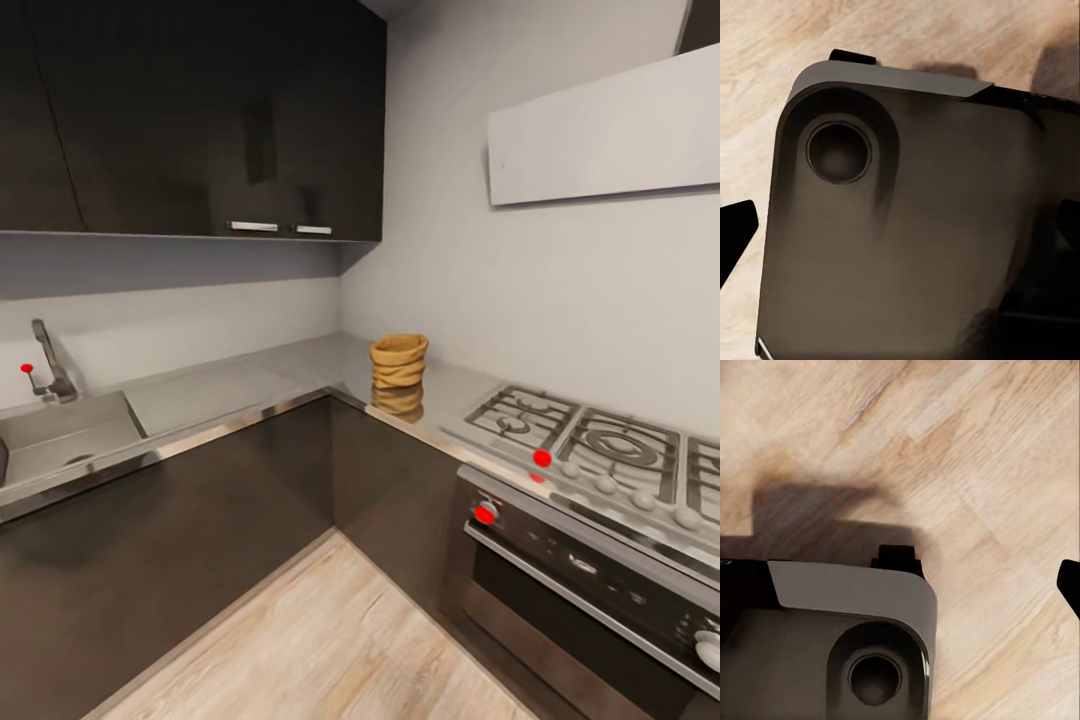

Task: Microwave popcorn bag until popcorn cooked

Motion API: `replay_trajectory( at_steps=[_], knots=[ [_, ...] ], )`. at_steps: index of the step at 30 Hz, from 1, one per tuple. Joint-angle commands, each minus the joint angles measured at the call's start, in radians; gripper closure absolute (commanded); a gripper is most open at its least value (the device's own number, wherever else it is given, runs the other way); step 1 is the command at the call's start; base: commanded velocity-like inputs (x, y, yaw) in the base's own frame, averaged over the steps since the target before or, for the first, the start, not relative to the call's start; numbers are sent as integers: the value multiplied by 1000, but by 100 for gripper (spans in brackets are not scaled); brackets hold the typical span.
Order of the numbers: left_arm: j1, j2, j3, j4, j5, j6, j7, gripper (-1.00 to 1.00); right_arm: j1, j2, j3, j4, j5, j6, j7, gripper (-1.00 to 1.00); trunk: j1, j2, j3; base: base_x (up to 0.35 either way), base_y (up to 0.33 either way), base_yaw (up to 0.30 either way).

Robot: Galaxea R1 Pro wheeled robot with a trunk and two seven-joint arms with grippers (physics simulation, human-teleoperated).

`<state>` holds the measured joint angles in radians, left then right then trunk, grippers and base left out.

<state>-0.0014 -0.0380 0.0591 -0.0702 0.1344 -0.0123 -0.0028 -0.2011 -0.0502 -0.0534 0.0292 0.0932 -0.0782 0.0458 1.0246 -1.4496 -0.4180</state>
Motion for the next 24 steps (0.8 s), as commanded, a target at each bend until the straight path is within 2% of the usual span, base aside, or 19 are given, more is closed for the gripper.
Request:
replay_trajectory(
  at_steps=[1,9,24],
  knots=[
    [0,0,5,0,5,-1,0,-100,-1,-1,-6,3,10,-6,2,-100,0,-1,-1,249,140,0],
    [0,0,5,0,5,0,0,-100,-1,-1,-5,3,10,-9,2,-100,0,-1,-1,249,102,0],
    [0,0,5,0,5,0,0,-100,-1,0,-5,3,11,-13,2,-100,0,-1,-1,250,4,0]
  ],
)
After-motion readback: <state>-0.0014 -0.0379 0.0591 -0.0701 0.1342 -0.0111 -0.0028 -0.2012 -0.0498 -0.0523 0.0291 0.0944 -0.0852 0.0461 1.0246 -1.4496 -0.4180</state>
